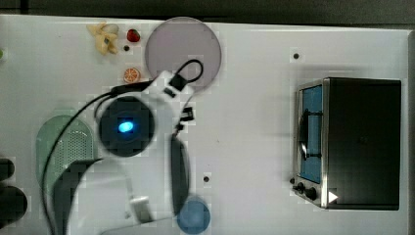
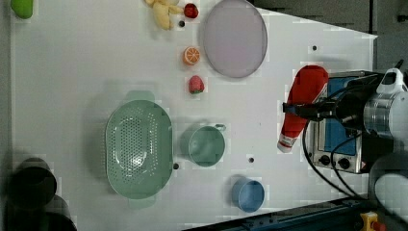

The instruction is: Pick Ketchup from the table and place it in strainer.

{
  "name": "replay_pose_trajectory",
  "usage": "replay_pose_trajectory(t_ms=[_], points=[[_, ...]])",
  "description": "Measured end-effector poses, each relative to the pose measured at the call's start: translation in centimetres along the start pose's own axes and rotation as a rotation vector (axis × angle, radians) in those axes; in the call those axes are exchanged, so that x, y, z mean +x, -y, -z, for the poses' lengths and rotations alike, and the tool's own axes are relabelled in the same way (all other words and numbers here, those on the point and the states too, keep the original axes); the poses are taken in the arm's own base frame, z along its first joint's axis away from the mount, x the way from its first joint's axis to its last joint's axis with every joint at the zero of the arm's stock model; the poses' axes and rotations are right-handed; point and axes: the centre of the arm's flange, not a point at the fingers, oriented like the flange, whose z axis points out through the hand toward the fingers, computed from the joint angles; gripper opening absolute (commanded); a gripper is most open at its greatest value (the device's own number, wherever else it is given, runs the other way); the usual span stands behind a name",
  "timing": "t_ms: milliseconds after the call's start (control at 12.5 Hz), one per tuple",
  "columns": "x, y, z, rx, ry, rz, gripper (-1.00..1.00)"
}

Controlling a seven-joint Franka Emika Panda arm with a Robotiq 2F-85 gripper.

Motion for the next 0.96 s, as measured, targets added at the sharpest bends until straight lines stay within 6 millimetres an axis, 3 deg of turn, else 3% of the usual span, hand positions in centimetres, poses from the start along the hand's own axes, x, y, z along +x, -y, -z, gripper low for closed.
replay_pose_trajectory(t_ms=[160, 560, 800, 960], points=[[-0.6, 4.4, 0.0, -0.008, 0.022, -0.056, 0.25], [-3.9, 17.2, -3.9, 0.001, 0.112, -0.147, 0.25], [-5.1, 23.5, -5.7, 0.079, 0.071, -0.202, 0.25], [-5.5, 26.4, -7.0, 0.148, 0.055, -0.255, 0.25]])
